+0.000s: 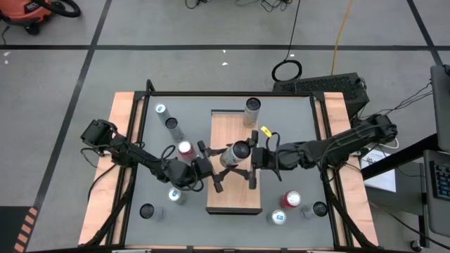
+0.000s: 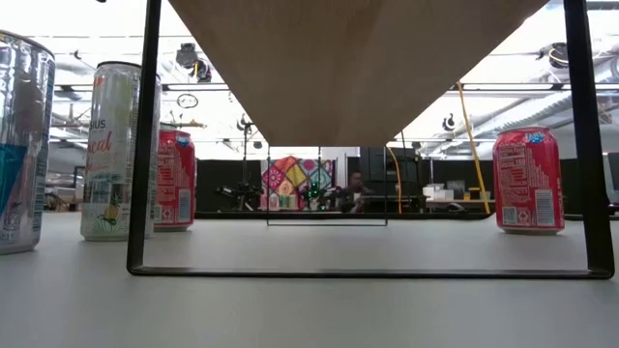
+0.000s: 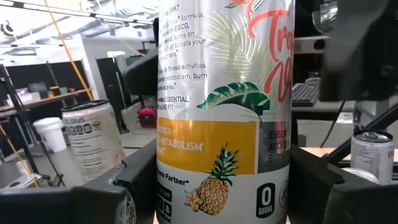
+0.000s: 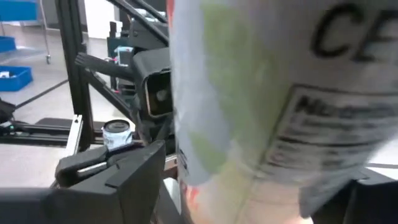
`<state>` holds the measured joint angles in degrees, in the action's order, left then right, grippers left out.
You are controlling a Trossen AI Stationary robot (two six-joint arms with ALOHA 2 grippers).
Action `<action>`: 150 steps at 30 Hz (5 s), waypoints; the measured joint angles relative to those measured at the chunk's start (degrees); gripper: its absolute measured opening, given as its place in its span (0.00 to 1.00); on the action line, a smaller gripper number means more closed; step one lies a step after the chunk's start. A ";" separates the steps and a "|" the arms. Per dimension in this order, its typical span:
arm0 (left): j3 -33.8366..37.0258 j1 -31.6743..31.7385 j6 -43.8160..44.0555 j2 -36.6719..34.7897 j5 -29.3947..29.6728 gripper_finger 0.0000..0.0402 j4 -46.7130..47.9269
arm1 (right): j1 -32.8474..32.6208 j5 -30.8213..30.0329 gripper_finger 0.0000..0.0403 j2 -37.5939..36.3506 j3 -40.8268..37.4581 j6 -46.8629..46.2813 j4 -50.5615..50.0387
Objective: Place canned beverage on shelf
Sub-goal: Put the right white yellow soda can on the shelf aligned with the other white yellow soda can
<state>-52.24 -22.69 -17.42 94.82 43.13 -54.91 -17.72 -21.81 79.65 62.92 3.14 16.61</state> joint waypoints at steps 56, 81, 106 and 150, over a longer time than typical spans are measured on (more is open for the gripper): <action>-3.60 4.38 6.59 -8.86 -38.51 0.94 20.36 | -0.04 18.09 0.51 -4.56 -0.09 -3.09 -22.44; -3.58 4.48 15.15 -7.07 -30.65 0.94 14.87 | 0.01 17.38 0.51 -0.91 -0.02 -3.11 -20.25; -3.53 4.67 15.38 -3.38 -33.04 0.69 9.03 | -0.09 16.13 0.51 -0.91 0.02 -3.14 -19.06; -3.49 -1.40 10.98 -3.70 -1.08 0.60 0.68 | -15.25 -36.39 0.80 4.84 -0.02 -20.38 -21.27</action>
<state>-55.72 -24.09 -6.44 91.12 42.05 -54.23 -32.97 -58.20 84.49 62.89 -17.24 -4.66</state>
